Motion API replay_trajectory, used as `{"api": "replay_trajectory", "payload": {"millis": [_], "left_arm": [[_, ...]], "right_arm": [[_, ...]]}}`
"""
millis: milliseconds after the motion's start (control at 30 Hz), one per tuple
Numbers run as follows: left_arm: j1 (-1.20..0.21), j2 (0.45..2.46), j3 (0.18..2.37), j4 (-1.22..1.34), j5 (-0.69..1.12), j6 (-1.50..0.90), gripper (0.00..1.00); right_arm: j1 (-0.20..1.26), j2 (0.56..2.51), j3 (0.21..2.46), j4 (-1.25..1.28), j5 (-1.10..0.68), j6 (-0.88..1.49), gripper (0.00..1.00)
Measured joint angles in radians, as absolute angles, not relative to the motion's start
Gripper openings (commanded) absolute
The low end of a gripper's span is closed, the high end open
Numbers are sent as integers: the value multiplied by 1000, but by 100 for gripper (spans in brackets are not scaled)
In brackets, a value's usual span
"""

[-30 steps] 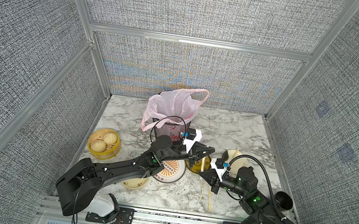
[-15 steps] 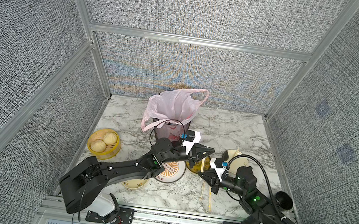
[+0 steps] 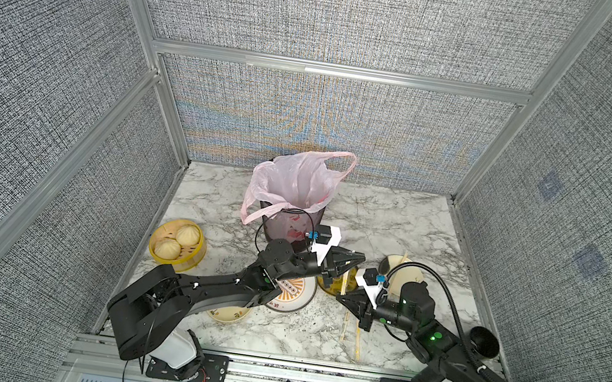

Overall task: Remove the packaging of disposable chopsticks
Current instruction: Remove the packet bag from the disposable chopsticks.

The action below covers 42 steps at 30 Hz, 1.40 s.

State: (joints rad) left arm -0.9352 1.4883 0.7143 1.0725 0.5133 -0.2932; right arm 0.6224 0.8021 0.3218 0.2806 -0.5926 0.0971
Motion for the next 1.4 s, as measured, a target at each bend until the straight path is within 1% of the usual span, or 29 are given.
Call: {"api": "replay_trajectory", "payload": {"millis": [100,133,167,500,567,667,733,833,900,1000,1100,1267,1400], "left_arm": [[-935,1470,705,1060,493,-288,9],[-936,1466,704,1047,486,-287,12],[-936,1463,707,1033,479,-281,12],[-936,1486,690,1027,468,-271,12],[-936,1483,682,1026,469,-274,10],[-936,1484,684,1027,476,-284,11],[-936,1488,685,1036,482,-288,17],[-937,1485,665,1024,498,-295,18],[-945,1473,651,932,535,-301,18],[-945,1417,659,879,546,-300,8],[-946,1391,687,823,560,-281,7],[-945,1392,707,780,580,-284,9],[-945,1390,720,749,596,-297,18]], "right_arm": [[622,802,322,281,-593,107,0],[622,802,322,281,-593,108,0],[622,802,322,281,-595,109,0],[623,799,322,245,-604,115,0],[623,795,322,225,-604,113,0],[623,785,322,221,-596,109,0],[623,778,322,221,-597,107,0],[622,764,338,265,-589,124,0],[619,762,362,355,-572,124,0],[626,755,361,414,-574,123,0],[628,753,357,461,-580,124,0],[628,755,345,480,-577,123,0],[628,763,336,498,-575,114,0]]}}
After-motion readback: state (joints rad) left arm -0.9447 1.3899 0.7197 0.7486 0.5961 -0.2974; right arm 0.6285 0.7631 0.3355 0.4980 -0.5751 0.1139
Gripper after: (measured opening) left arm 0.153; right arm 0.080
